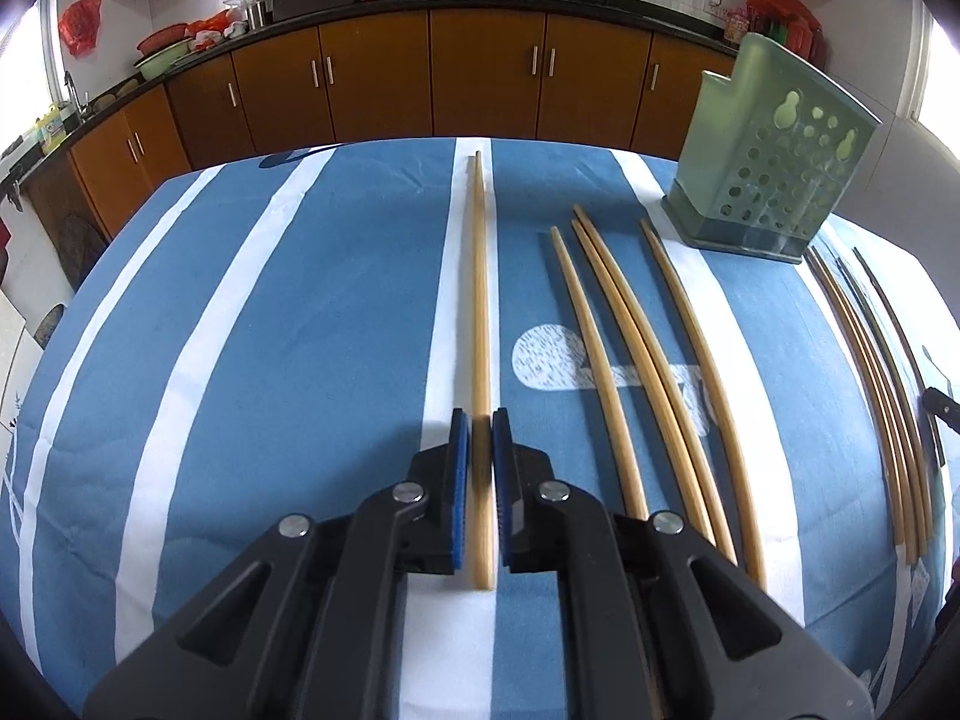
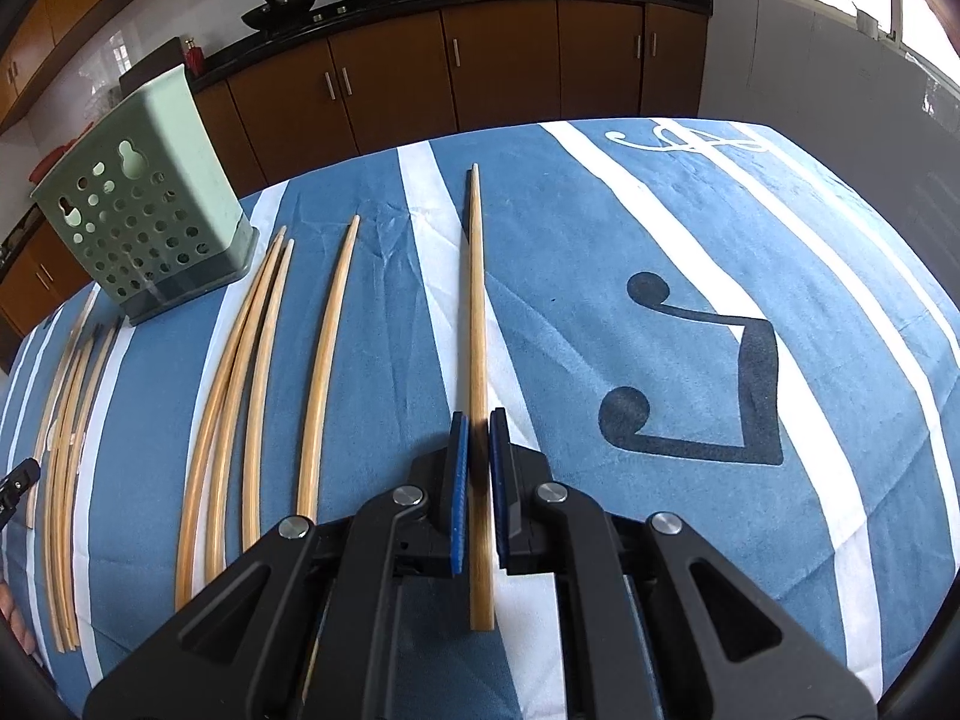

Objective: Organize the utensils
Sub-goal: 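Lift the left gripper's chopstick upright over the green holder while the right gripper does likewise, then open the left gripper to drop its chopstick into the holder while the right gripper opens too, then close the left gripper on the next chopstick while the right gripper grasps another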

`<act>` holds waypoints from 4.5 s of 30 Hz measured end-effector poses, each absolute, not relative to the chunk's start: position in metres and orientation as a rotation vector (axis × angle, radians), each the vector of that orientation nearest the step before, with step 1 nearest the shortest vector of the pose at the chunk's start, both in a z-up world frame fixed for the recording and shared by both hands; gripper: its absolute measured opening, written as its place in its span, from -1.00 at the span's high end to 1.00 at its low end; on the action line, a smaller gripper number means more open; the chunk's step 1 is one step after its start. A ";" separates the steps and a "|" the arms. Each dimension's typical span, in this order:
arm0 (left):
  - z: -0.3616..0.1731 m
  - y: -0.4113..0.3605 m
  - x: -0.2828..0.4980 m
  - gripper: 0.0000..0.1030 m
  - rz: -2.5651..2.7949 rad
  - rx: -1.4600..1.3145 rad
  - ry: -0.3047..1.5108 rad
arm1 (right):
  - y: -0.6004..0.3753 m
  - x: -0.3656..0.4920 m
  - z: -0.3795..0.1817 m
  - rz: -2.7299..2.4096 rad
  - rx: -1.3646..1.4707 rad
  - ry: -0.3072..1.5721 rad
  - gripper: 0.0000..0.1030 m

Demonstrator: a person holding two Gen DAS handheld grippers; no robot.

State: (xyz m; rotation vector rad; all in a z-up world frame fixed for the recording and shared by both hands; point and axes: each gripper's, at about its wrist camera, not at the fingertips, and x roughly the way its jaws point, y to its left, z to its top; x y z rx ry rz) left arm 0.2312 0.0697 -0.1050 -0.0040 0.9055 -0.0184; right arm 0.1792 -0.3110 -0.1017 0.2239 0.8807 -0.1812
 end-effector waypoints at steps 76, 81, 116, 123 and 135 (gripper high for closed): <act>0.208 0.033 0.239 0.85 -0.086 -0.130 0.183 | -0.277 0.189 0.176 0.040 0.212 0.110 0.85; 0.218 0.005 0.261 0.85 -0.123 -0.177 0.140 | -0.260 0.213 0.166 0.084 0.212 0.101 0.85; 0.123 0.021 0.244 0.28 -0.099 -0.191 0.366 | -0.293 0.178 0.095 -0.034 0.229 0.351 0.20; 0.060 0.052 0.208 0.06 -0.028 -0.130 0.510 | -0.301 0.168 -0.003 -0.030 0.213 0.678 0.21; -0.067 0.085 0.173 0.06 0.016 -0.125 0.775 | -0.259 0.163 -0.086 0.063 0.191 0.882 0.45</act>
